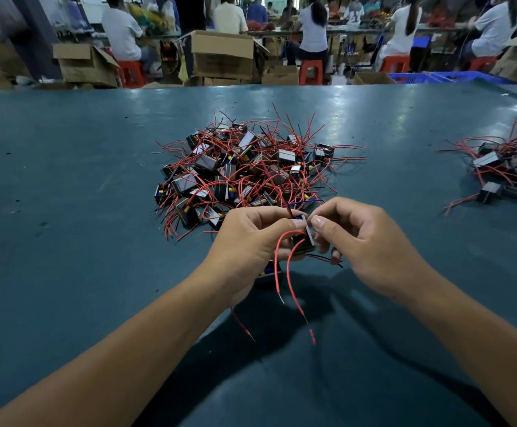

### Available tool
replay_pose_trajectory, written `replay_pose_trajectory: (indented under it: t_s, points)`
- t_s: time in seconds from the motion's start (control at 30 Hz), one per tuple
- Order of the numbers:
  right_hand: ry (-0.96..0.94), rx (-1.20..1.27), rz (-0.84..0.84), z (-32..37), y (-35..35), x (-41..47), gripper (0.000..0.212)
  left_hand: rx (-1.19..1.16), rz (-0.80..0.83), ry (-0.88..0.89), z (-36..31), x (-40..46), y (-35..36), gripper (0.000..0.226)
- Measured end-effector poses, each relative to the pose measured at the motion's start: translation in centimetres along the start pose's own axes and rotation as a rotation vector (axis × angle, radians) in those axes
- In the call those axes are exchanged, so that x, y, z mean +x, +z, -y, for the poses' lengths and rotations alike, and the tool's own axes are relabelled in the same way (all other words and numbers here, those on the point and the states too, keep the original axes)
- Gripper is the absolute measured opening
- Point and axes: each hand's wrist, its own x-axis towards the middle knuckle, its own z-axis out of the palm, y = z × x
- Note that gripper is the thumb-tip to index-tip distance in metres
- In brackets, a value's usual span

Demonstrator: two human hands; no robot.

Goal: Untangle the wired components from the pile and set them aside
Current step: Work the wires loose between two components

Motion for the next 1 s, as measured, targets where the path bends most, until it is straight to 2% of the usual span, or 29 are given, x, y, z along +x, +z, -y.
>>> replay_pose_trajectory:
  t_s: [0.17,0.57,0.7,0.8,1.0]
  points:
    - [0.006,0.01,-0.024,0.0,0.0,0.1,0.015,-0.048,0.04,-0.017,-0.1,-0.1,-0.1,0.014]
    - [0.052,0.045,-0.026,0.8,0.2,0.0,0.016,0.021,-0.083,0.089,0.0,0.0,0.4,0.012]
    - [0.138,0.091,-0.079,1.5,0.6,-0.6,0.045,0.078,-0.098,0.155,0.6,0.0,0.4,0.009]
    - [0.243,0.1,-0.014,2.0,0.9,-0.9,0.06,0.231,-0.086,0.201,0.8,-0.1,0.4,0.007]
    - [0.33,0.222,0.105,2.4,0.2,-0.8,0.045,0.177,-0.094,0.108,0.7,-0.1,0.5,0.005]
